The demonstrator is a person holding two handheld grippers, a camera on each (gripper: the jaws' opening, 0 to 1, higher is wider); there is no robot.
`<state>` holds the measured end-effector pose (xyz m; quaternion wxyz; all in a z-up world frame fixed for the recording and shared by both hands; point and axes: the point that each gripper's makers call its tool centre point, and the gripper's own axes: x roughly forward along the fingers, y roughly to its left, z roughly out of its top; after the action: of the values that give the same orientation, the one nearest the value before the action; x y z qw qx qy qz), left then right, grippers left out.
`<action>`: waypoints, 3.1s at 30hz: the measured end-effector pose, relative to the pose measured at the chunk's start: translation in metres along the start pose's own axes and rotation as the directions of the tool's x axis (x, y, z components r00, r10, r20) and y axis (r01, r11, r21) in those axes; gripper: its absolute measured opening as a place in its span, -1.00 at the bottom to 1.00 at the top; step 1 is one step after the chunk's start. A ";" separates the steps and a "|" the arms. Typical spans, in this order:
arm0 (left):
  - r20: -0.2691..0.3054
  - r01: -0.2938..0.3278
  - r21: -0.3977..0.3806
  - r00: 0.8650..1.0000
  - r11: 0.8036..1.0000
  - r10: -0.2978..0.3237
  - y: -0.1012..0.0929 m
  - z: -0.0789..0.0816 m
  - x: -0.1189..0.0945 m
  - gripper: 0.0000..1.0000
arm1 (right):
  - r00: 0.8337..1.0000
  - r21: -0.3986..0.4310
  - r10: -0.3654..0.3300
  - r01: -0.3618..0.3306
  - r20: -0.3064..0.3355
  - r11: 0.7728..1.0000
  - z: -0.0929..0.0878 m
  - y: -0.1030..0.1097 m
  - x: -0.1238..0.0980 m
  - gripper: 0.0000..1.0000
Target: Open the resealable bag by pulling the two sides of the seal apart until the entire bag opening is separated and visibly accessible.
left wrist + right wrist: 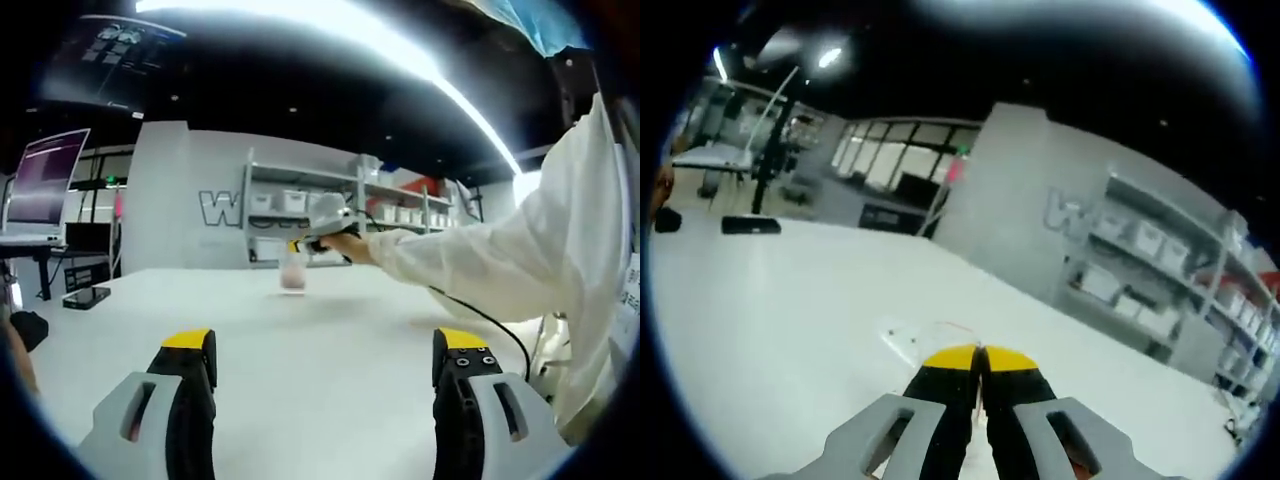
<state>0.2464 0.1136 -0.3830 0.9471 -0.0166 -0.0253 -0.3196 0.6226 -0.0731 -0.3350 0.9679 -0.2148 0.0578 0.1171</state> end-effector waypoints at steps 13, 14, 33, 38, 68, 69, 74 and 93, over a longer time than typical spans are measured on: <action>0.001 0.004 -0.005 1.000 1.000 -0.004 -0.005 -0.001 0.000 0.75 | 0.983 0.081 0.173 -0.169 -0.055 0.982 -0.028 0.051 -0.008 -1.00; 0.001 0.004 -0.002 1.000 1.000 -0.004 -0.006 -0.001 -0.001 0.75 | 0.983 0.085 0.176 -0.171 -0.053 0.982 -0.029 0.050 -0.008 -1.00; 0.020 0.002 0.021 1.000 1.000 -0.003 -0.013 0.008 -0.009 0.76 | 0.974 0.193 0.227 -0.218 -0.024 0.957 -0.028 0.064 -0.021 -0.93; 0.027 -0.008 0.021 1.000 1.000 0.007 -0.012 0.010 -0.012 0.77 | 0.953 0.329 0.304 -0.279 -0.024 0.902 -0.033 0.077 -0.027 -0.73; 0.044 -0.020 0.020 0.999 1.000 0.019 -0.019 0.016 -0.020 0.91 | 0.970 0.203 0.164 -0.199 0.177 0.959 0.009 0.059 -0.037 0.86; 0.044 -0.020 0.021 0.999 1.000 0.019 -0.019 0.016 -0.020 0.92 | 0.967 0.194 0.171 -0.207 0.188 0.959 0.011 0.061 -0.039 0.90; 0.048 -0.017 0.022 0.999 1.000 0.016 -0.023 0.015 -0.019 0.97 | 0.966 0.182 0.187 -0.219 0.177 0.959 0.012 0.067 -0.046 0.99; 0.040 0.003 0.033 0.999 0.999 -0.004 -0.030 0.017 -0.017 0.99 | 0.967 0.223 0.170 -0.211 0.189 0.952 0.004 0.058 -0.053 0.99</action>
<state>0.2139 0.1010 -0.3665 0.9459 -0.0076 -0.0496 -0.3205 0.5568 -0.0313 -0.3456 0.9723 -0.0785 0.0103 0.2198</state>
